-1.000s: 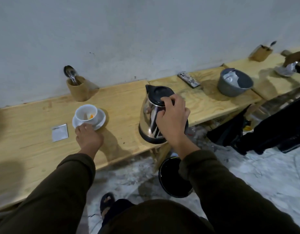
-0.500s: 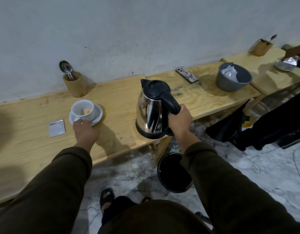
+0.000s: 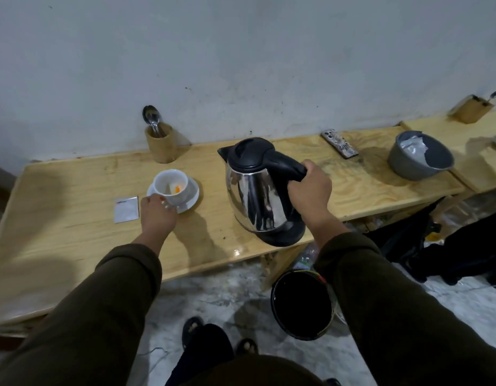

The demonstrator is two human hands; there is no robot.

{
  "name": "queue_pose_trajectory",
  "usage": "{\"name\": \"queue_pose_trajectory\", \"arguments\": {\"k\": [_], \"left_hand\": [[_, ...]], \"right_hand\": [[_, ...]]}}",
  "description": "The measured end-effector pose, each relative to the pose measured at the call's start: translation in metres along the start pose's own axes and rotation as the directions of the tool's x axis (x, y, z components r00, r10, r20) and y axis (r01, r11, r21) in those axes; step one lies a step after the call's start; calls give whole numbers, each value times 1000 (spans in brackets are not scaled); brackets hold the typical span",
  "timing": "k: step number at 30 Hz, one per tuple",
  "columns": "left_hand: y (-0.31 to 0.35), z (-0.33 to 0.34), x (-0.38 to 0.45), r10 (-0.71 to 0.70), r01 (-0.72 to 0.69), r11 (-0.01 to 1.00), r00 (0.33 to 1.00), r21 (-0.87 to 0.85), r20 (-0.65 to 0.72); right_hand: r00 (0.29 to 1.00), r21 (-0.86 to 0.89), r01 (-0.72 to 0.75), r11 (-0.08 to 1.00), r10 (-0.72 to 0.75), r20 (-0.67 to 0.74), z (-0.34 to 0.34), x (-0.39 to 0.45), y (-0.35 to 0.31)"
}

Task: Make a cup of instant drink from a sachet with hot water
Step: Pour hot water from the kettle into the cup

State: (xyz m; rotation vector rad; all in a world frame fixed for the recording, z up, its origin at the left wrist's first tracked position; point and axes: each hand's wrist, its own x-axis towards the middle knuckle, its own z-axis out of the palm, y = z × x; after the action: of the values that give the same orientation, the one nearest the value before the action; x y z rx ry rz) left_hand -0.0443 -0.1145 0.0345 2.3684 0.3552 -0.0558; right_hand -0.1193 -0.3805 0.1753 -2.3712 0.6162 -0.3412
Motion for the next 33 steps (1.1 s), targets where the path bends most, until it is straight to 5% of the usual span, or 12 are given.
{"name": "queue_pose_trajectory", "arguments": {"k": [8, 22, 33], "left_hand": [[-4, -18, 15, -119, 124, 984, 992, -132, 44], [-15, -34, 38, -155, 177, 972, 977, -155, 145], [-15, -36, 39, -138, 163, 969, 980, -185, 142]], "right_hand": [[964, -275, 252, 928, -215, 157, 22, 32, -69], [933, -534, 348, 771, -230, 277, 53, 58, -122], [909, -578, 402, 710, -236, 343, 62, 67, -133]]}}
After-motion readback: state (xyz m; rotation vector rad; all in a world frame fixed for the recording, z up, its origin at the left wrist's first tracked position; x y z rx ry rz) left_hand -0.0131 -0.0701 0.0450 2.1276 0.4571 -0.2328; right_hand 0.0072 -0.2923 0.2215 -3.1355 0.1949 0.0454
